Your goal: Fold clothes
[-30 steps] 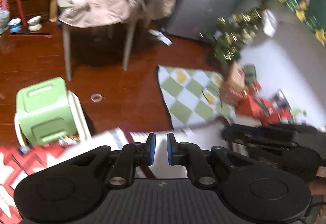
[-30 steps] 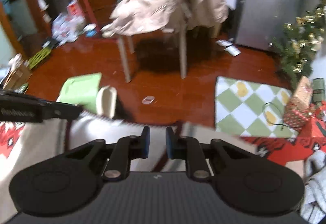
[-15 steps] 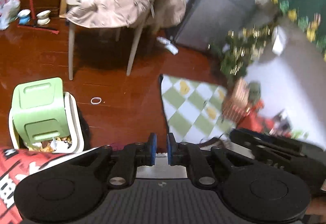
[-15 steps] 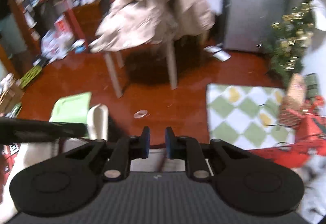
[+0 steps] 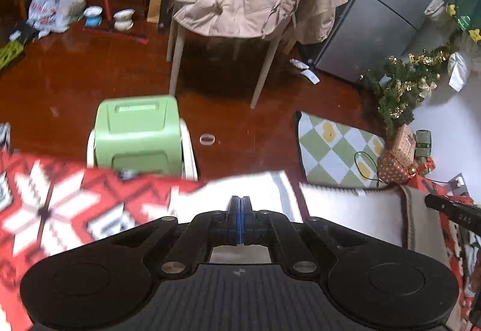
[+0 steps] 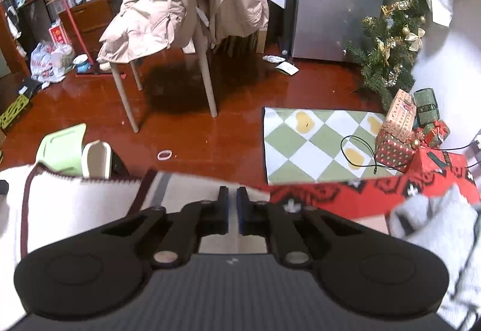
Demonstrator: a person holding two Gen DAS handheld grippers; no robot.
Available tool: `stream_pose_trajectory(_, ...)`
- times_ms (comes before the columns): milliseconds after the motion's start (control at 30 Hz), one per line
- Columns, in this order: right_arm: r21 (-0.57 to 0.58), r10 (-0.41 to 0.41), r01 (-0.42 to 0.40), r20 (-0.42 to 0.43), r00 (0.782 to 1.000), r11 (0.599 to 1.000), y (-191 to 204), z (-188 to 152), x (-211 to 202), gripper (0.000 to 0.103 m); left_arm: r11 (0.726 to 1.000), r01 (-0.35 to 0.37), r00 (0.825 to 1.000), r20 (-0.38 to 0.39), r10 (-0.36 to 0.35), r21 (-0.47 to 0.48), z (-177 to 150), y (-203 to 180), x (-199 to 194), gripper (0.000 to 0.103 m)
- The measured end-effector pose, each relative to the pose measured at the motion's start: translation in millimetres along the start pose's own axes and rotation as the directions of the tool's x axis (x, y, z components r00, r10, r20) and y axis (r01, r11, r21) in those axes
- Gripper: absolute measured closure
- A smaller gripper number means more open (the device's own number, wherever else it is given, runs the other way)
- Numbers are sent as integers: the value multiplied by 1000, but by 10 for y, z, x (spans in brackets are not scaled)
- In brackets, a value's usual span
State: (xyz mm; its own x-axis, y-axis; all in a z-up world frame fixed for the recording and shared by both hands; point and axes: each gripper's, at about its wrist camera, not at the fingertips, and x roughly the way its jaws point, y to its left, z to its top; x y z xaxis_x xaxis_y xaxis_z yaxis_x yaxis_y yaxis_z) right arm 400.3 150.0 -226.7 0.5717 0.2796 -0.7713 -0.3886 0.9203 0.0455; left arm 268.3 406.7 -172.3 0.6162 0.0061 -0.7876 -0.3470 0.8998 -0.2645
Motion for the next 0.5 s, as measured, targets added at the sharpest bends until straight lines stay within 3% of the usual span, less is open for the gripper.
stream_pose_trajectory(133,2,-14,14,-11,1000,1000,17,144,104,95,1000,-7,1000,-23,7,-10,178,32,160,101)
stream_pose_trajectory(267,35,7,-7,3,1000,999,-25,241,-52,94,999,32,999,-1,-32,-32,243,46,14,100)
stream_pose_trajectory(367,22,48,-48,-17,999,999,-73,89,-348,94,996,70,997,-22,-71,-47,72,4,-224,100)
stream_pose_trajectory(500,-33,84,-88,-99,992,996,2,-270,-707,94,995,99,990,-107,-97,10,-379,-175,-526,100)
